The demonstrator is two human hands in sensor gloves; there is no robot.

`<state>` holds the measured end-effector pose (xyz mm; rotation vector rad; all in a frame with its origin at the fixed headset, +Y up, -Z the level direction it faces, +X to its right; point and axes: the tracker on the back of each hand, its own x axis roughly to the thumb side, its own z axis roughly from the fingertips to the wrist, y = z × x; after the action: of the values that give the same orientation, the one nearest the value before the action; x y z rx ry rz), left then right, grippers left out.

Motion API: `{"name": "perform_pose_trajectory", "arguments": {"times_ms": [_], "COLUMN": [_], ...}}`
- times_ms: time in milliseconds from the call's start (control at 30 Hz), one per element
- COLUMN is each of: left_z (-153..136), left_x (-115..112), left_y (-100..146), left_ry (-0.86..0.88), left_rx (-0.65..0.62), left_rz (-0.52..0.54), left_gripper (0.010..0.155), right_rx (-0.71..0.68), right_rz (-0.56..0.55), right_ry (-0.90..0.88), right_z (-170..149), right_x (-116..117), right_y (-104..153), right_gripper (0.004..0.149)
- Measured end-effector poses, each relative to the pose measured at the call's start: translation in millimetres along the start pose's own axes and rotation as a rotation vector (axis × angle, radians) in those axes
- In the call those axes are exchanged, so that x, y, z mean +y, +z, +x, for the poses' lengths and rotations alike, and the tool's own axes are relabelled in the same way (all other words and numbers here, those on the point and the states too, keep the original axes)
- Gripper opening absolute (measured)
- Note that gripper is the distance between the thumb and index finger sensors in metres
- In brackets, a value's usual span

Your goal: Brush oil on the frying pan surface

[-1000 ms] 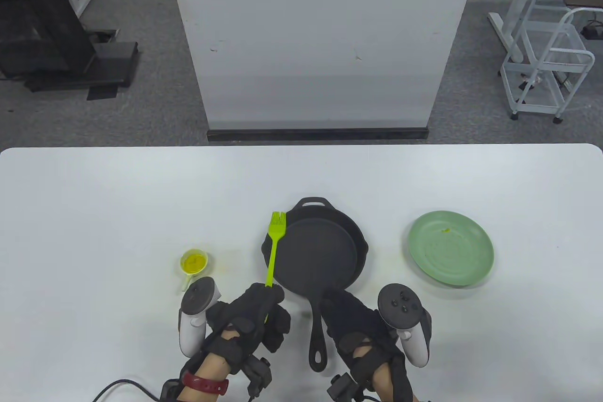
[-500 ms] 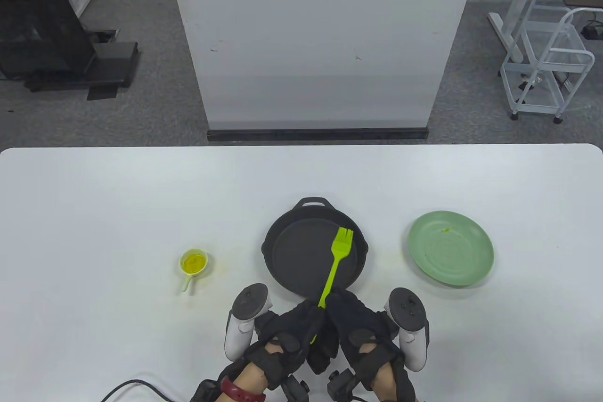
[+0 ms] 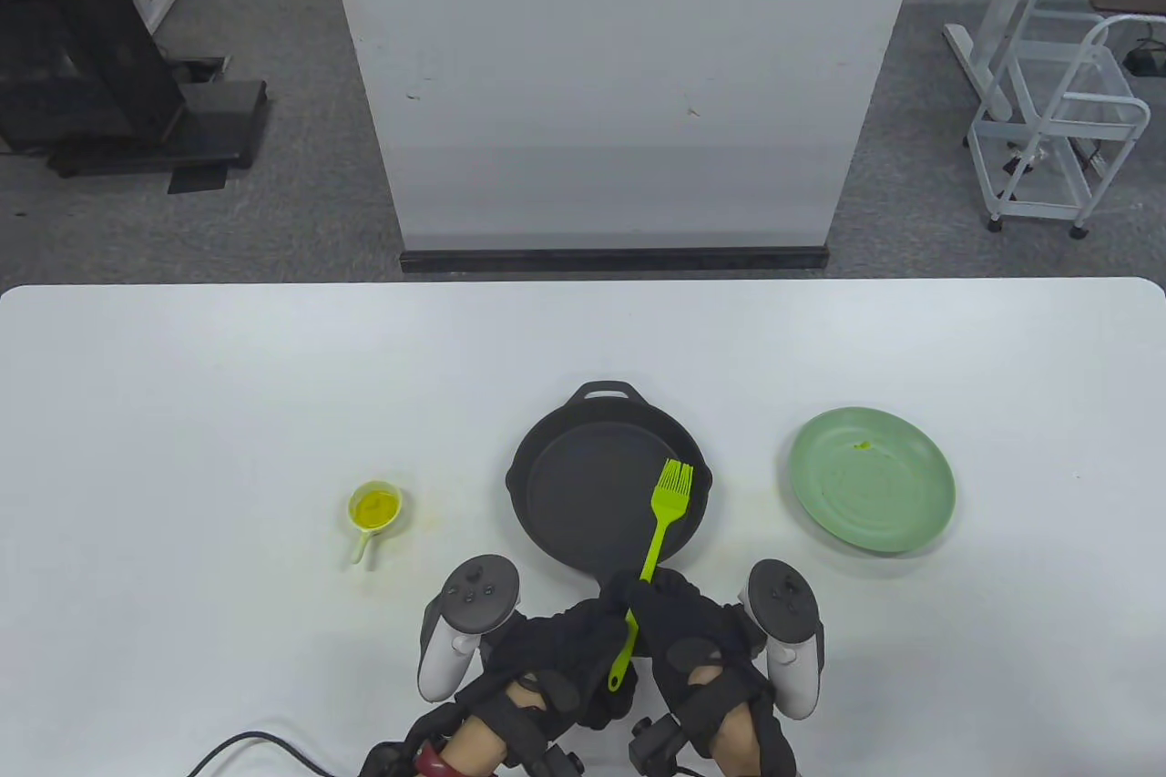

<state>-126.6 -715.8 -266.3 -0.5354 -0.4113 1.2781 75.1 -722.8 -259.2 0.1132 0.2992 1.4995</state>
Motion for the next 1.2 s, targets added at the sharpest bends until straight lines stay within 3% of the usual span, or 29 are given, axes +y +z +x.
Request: {"name": "perform_pose_trajectory", "arguments": {"times_ms": [100, 333, 467, 733, 933, 1200], "left_z": [-2.0, -8.5, -36.7, -43.6, -41.7, -41.9], "left_x": [15.4, 80.2, 106.7, 115.7, 115.9, 117.5], "left_y": [9.6, 37.7, 56.5, 59.4, 62.0, 63.5], "left_ry": [0.021, 0.077, 0.076, 0.087, 0.056, 0.071], "left_rx": [-0.054, -0.140, -0.152, -0.142, -0.147, -0.150], "left_rz": [0.092, 0.270, 0.391, 0.394, 0.404, 0.409], "left_gripper": [0.048, 0.048, 0.048, 0.049, 0.049, 0.049], "right_rx": [0.013, 0.037, 0.063, 0.127, 0.199, 0.273], "right_rz": [0.021, 0.036, 0.040, -0.017, -0.110, -0.310], "right_ry": [0.003, 0.072, 0.093, 0.156, 0.246, 0.230], "right_z": [2.1, 0.8, -4.7, -2.6, 10.2, 12.4], "right_x": [-0.1, -7.6, -13.6, -47.7, -92.7, -159.5], "right_y": [0.0, 3.7, 7.4, 13.6, 16.0, 21.8], "right_gripper": [0.041, 0.041, 0.041, 0.040, 0.039, 0.042]}}
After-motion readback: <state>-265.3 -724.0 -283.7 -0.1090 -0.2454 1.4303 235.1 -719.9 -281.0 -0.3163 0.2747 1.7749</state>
